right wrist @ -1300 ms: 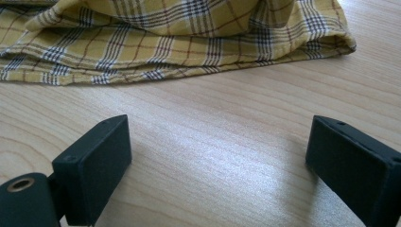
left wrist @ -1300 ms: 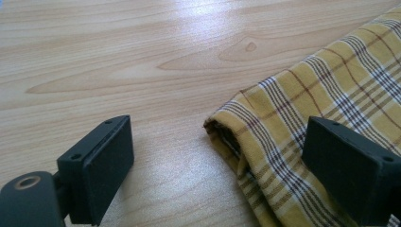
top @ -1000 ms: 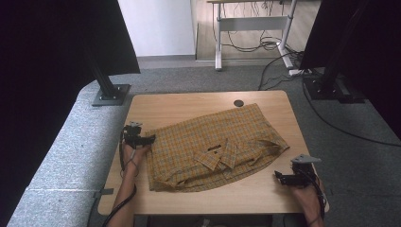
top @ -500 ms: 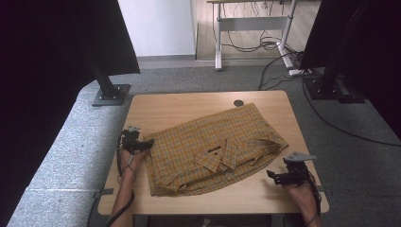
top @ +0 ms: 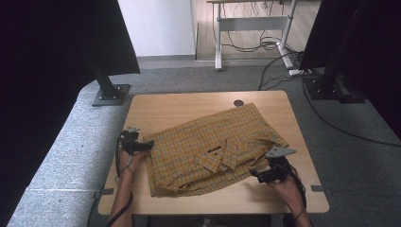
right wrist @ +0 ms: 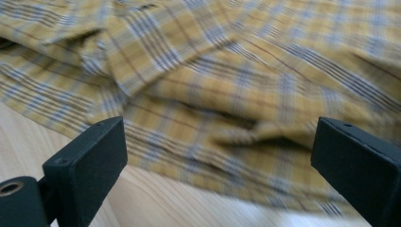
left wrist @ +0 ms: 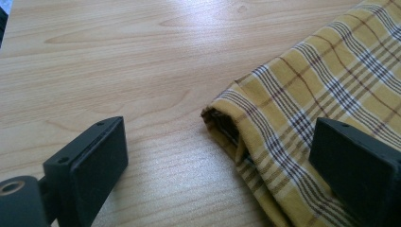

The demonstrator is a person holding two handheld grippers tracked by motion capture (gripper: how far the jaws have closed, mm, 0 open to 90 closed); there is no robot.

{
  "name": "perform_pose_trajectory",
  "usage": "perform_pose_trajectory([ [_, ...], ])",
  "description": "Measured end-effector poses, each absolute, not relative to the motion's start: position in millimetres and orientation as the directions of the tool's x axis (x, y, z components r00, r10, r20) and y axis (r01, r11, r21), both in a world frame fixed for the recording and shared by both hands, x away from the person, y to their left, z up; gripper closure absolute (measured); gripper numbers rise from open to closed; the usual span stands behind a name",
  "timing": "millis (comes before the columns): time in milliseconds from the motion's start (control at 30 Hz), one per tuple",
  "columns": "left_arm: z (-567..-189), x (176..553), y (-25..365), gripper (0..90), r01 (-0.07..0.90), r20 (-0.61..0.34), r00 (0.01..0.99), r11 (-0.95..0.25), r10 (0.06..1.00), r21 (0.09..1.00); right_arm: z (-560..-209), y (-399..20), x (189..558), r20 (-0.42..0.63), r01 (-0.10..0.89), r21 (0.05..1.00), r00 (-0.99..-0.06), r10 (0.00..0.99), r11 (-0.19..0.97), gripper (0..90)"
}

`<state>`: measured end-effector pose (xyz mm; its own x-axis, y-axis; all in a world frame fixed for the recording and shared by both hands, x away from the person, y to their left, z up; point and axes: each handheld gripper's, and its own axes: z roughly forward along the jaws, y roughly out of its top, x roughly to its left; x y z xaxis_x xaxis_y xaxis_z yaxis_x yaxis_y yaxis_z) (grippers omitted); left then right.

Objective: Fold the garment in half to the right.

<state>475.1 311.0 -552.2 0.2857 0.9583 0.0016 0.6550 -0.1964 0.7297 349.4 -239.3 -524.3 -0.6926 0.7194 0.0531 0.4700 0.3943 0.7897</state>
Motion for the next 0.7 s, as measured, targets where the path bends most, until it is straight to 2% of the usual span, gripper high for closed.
perform_pose_trajectory([
  [700,-552.3,468.5,309.4,5.9,0.655,0.001,0.285,-0.195,0.958,0.730,-510.3,-146.3,361.1,0.013,0.326,0.799,-0.849,0.528,0.505,3.9],
])
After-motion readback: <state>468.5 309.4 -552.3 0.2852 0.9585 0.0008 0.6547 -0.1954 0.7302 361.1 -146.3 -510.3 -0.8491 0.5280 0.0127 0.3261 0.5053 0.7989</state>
